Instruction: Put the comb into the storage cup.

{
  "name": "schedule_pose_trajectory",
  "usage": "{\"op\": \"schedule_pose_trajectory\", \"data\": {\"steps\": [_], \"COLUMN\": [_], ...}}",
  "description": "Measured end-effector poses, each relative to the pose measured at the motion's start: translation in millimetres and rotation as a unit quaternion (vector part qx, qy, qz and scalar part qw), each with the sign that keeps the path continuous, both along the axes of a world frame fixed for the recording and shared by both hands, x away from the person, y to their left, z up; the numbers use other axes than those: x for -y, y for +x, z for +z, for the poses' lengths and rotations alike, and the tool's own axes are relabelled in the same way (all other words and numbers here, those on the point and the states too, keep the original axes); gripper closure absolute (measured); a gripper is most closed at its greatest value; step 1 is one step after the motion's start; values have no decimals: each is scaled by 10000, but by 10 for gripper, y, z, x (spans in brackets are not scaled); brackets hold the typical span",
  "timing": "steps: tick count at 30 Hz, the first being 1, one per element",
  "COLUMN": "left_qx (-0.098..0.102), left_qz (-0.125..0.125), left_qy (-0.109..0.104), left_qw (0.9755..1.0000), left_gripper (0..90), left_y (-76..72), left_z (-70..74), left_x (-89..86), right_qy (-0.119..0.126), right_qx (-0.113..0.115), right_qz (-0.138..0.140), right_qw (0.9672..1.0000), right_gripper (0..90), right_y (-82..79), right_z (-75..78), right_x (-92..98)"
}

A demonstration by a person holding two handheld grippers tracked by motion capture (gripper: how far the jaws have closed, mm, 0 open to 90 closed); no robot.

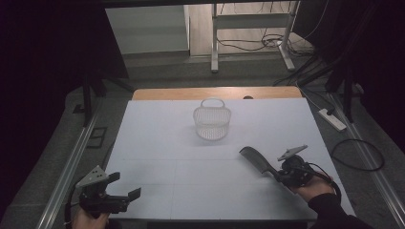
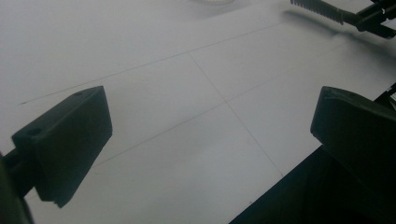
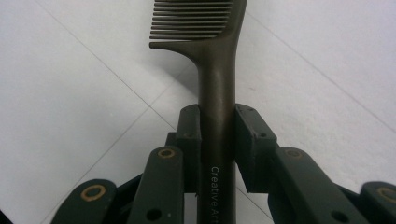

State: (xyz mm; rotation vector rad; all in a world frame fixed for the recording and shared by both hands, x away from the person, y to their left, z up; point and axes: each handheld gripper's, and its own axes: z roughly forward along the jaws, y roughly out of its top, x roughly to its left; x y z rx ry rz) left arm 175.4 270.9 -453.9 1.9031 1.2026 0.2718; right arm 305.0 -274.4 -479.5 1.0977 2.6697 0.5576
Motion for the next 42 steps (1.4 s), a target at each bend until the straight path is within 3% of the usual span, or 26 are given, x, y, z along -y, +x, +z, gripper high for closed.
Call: {"op": "schedule_pose_trajectory", "data": {"steps": [3, 15, 28, 32, 42], "left_qx": [-5, 100, 104, 132, 171], "left_qz": [-125, -240, -337, -455, -708], "left_qy": [-12, 180, 110, 231, 121], "left_qw": [9999, 9995, 9993, 9986, 9973], "left_gripper": [0, 0, 0, 0, 0], "left_y": [32, 173, 367, 441, 634], "left_z": [0, 34, 118, 136, 191], "left_x": [12, 128, 249, 322, 471], "right_qy": [50, 215, 245, 266, 265], "right_qx": [137, 478, 765, 837, 1045], "right_qz": [59, 176, 352, 419, 581], "right_qw": [9999, 9985, 9961, 9953, 9925], "right_gripper": [721, 721, 722, 721, 721], "right_y": [-24, -75, -130, -153, -193], "right_z": [38, 138, 193, 210, 240], "right_x": [4, 9, -54, -79, -131]}}
